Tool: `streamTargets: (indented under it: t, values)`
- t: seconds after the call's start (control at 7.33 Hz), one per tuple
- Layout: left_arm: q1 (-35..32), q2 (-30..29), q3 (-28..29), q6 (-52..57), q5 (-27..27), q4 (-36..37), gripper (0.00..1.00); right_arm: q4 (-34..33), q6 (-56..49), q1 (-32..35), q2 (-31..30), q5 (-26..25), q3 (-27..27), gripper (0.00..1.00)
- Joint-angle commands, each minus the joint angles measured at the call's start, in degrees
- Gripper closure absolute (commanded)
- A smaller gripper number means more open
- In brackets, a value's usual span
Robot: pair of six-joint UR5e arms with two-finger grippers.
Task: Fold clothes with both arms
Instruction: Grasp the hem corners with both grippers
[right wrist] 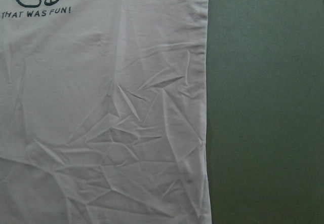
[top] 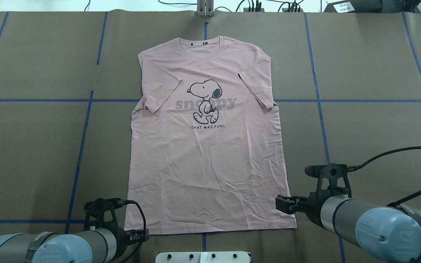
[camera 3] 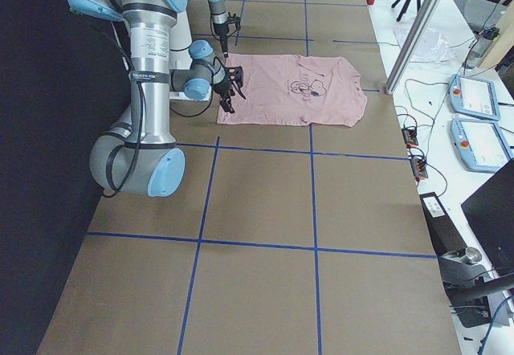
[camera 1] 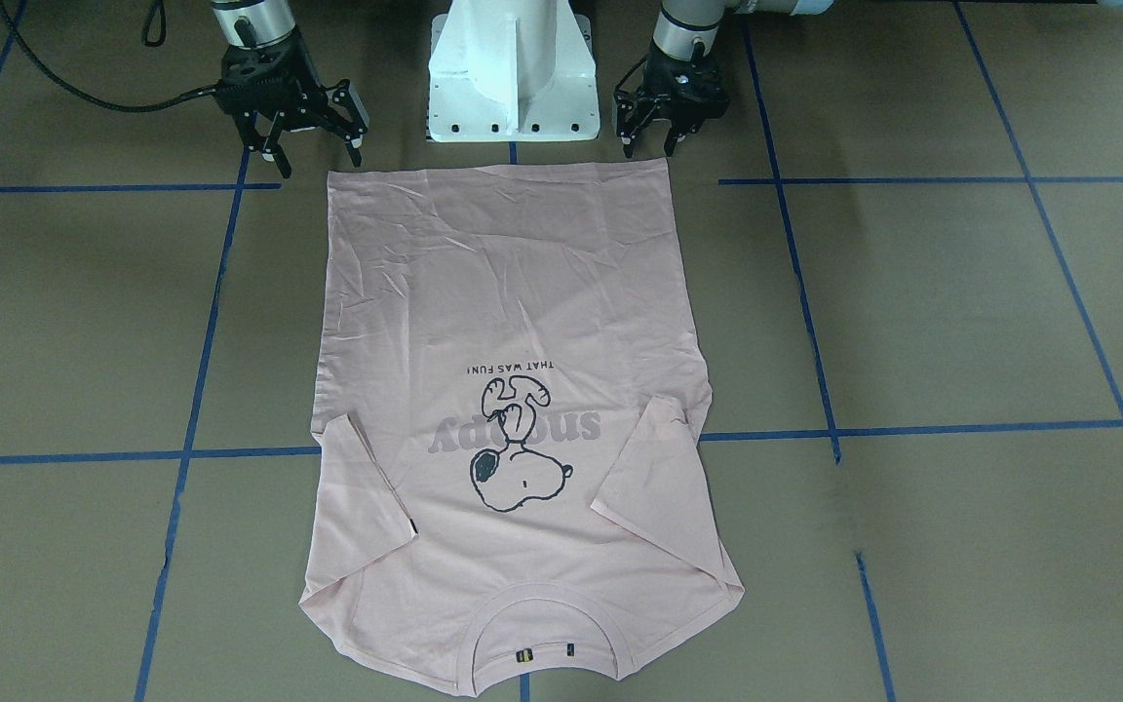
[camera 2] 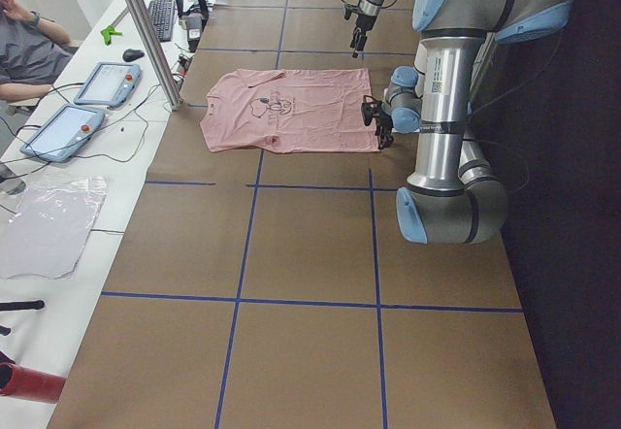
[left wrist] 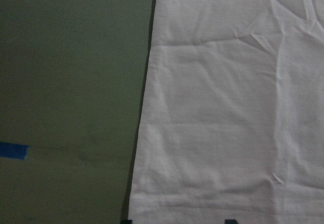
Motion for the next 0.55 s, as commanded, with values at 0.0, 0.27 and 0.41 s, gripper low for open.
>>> streamTargets:
  t: [0.0, 0.27, 0.41]
  values:
    - [0.0, -0.13, 0.72, 0.23, -0.03, 0.07, 0.32, 0.0, 0.0, 0.01, 0.0, -0.01, -0.02, 0.0]
    - [-0.17, -0.21, 1.51, 0.4, -0.03, -0.02, 0.32, 0.0, 0.0, 0.01, 0.0, -0.01, 0.06, 0.0]
    - [-0.17, -0.21, 1.69, 0.4, -0.03, -0.1, 0.32, 0.0, 0.0, 0.01, 0.0, -0.01, -0.02, 0.0]
